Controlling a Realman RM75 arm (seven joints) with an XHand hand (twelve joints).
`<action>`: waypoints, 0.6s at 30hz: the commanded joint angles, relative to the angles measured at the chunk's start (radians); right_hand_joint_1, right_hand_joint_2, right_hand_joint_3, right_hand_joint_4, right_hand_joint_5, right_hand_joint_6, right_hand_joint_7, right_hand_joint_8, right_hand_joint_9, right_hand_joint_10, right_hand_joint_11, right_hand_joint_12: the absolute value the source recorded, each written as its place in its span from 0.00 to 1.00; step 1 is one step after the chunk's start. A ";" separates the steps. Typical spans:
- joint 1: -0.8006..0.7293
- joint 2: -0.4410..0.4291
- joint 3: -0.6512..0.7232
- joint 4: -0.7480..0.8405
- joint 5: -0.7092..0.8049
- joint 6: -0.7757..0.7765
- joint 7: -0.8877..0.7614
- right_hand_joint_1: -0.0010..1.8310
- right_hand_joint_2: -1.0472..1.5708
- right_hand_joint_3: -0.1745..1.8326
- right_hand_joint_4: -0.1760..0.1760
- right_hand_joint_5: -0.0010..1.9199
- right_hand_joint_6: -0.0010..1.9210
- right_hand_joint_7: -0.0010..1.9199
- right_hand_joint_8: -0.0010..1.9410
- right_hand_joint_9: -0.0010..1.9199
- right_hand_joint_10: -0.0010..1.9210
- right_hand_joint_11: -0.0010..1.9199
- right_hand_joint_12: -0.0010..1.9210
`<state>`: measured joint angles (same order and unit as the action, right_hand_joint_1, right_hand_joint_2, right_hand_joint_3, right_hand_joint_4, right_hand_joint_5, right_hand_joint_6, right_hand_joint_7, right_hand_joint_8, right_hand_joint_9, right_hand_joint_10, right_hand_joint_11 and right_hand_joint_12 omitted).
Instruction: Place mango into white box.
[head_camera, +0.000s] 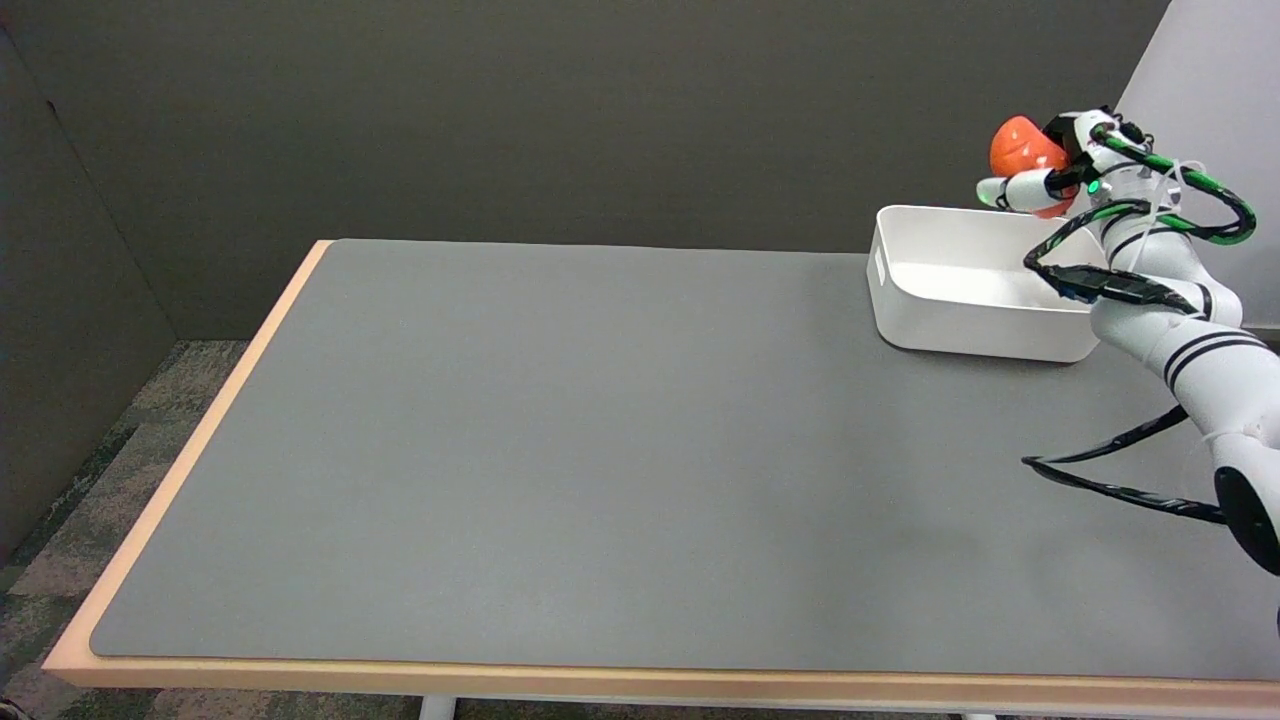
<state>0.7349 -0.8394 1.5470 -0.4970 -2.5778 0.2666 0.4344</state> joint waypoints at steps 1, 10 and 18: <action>-0.059 0.019 -0.079 0.058 -0.007 -0.055 0.004 0.62 0.84 0.27 0.11 0.26 0.83 0.40 0.85 0.43 0.94 0.17 1.00; -0.069 0.011 -0.142 0.061 -0.007 -0.063 0.012 0.63 0.83 0.29 0.12 0.27 0.83 0.40 0.84 0.43 0.94 0.17 1.00; -0.051 0.009 -0.154 0.060 -0.007 -0.069 0.012 0.63 0.82 0.30 0.12 0.27 0.83 0.40 0.84 0.43 0.94 0.17 1.00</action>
<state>0.6878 -0.8281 1.4473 -0.4496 -2.5827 0.2214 0.4426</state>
